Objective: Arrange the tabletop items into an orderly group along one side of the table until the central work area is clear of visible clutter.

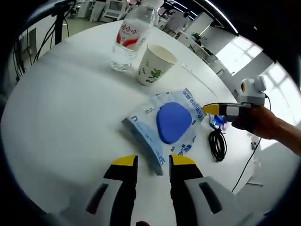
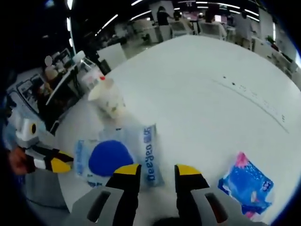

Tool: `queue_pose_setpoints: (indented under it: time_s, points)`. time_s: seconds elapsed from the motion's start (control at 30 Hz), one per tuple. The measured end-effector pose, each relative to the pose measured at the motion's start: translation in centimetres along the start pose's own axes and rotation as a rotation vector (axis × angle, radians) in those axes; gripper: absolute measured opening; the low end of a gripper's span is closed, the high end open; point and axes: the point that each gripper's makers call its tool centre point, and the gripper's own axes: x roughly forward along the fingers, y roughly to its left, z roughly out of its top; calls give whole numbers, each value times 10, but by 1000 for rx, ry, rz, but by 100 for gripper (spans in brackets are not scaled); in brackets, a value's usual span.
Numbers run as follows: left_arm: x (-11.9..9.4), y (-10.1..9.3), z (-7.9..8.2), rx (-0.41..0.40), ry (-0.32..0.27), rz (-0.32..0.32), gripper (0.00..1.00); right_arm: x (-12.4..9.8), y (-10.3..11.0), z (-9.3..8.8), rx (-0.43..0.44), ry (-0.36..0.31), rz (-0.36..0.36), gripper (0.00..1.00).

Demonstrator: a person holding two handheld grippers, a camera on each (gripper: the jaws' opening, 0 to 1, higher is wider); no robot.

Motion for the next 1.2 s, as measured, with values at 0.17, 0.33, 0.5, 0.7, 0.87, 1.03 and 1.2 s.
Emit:
queue_pose_setpoints:
  time_s: [0.17,0.33,0.5,0.7,0.87,1.03,1.2]
  points:
    - [5,-2,-2,-6,-3,2,23,8,3,-3,-9,16,17,26]
    - [5,-4,-2,0,-7,3,22,14,1,-6,-12,27,30,26]
    - [7,-2,-4,6,1,11,22,16,0,-6,-20,21,29,22]
    - [10,1,-9,27,15,28,2,21,4,-2,-22,-1,52,3]
    - [7,-4,-9,45,18,15,0,20,6,0,-28,-14,65,0]
    - [7,-4,-7,47,22,13,0,14,9,0,-25,-17,72,0]
    - [8,-4,-5,55,24,7,0,11,8,-2,-23,-23,67,0]
